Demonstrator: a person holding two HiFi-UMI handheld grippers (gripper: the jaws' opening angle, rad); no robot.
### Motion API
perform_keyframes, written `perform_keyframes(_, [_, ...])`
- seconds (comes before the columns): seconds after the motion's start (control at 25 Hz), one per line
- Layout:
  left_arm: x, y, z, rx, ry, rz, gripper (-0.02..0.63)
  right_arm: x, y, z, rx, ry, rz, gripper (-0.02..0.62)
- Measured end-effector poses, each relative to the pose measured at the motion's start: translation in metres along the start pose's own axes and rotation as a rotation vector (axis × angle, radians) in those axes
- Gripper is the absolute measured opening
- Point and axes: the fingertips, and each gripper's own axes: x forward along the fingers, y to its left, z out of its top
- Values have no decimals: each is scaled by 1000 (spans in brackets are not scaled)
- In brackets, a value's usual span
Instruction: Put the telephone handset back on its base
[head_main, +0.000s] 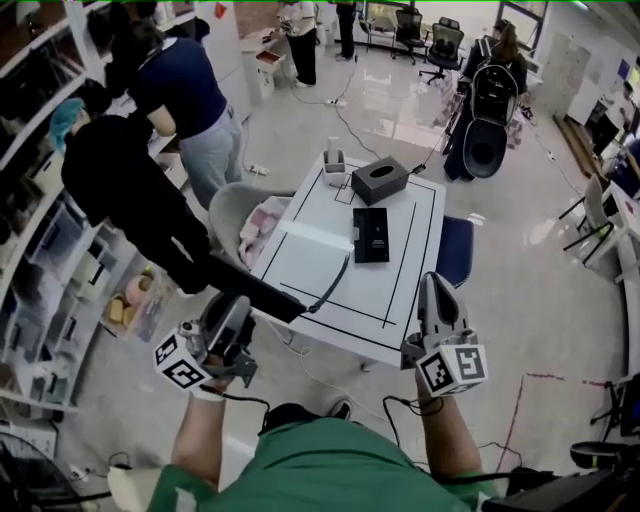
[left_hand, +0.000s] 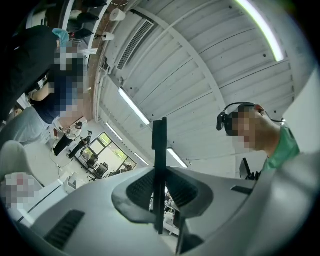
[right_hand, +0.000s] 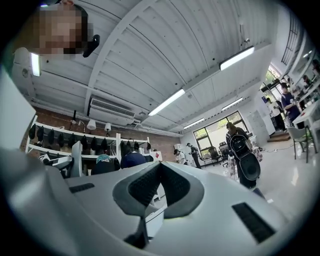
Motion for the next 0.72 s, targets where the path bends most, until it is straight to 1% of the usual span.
perform_keyframes(0.08, [12,5,-7,1,11,4,81,7,-11,0,7,2,3,23])
perform_keyframes(0.2, [26,17,-22,-13,46,12,81,14,-27,-10,25,20,-9,23])
perform_keyframes(0.36, [47,47,-36,-47,79,8,81,32,-44,-17,24,30,-28,23])
perform_keyframes(0.52, [68,86,-50,-101,111,0,81,48,-60,-18,19,30,-76,23])
perform_keyframes(0.72, [99,136,-60,-149,169,-45,81,80,-79,-16,-15,14,-153,23])
